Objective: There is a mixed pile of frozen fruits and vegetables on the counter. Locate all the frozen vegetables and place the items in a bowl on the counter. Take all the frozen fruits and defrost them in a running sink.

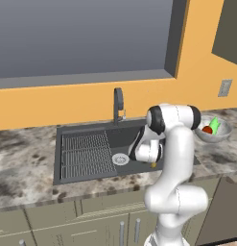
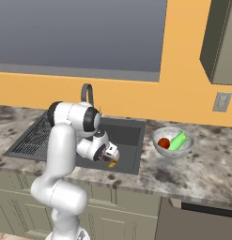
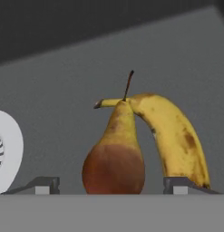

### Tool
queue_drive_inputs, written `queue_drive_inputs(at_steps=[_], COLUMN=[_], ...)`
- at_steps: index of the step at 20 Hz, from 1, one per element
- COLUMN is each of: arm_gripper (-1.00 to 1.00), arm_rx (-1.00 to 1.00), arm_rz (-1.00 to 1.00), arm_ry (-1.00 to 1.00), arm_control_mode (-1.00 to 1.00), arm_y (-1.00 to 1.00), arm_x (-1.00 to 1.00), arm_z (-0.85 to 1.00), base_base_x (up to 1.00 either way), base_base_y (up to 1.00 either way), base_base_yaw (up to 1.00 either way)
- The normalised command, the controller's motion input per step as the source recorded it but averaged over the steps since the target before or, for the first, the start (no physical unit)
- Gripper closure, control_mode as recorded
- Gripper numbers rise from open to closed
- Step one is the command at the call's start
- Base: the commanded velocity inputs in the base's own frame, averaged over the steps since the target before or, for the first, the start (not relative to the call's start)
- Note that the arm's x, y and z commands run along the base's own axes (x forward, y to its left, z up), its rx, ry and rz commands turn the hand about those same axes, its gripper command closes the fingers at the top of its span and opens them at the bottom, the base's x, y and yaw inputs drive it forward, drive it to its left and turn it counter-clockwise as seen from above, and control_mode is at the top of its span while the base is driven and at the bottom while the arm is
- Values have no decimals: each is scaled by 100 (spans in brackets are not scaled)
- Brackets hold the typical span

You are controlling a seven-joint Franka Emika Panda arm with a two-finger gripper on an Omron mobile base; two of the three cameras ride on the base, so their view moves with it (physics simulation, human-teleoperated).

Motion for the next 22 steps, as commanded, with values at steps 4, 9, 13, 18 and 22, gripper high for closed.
queue_drive_inputs(at_steps=[4, 9, 13, 18, 22], arm_gripper=[-100, -100, -100, -100, -100], arm_rx=[0, 0, 0, 0, 0], arm_rz=[0, -1, -1, 0, 0], arm_ry=[0, 0, 2, 4, 7], arm_control_mode=[-100, -100, -100, -100, -100], arm_y=[0, -2, -10, -14, -6], arm_x=[11, 2, 0, -16, -17], arm_z=[23, 44, 68, 74, 81], base_base_x=[0, 0, 0, 0, 0], base_base_y=[0, 0, 0, 0, 0], base_base_yaw=[0, 0, 0, 0, 0])
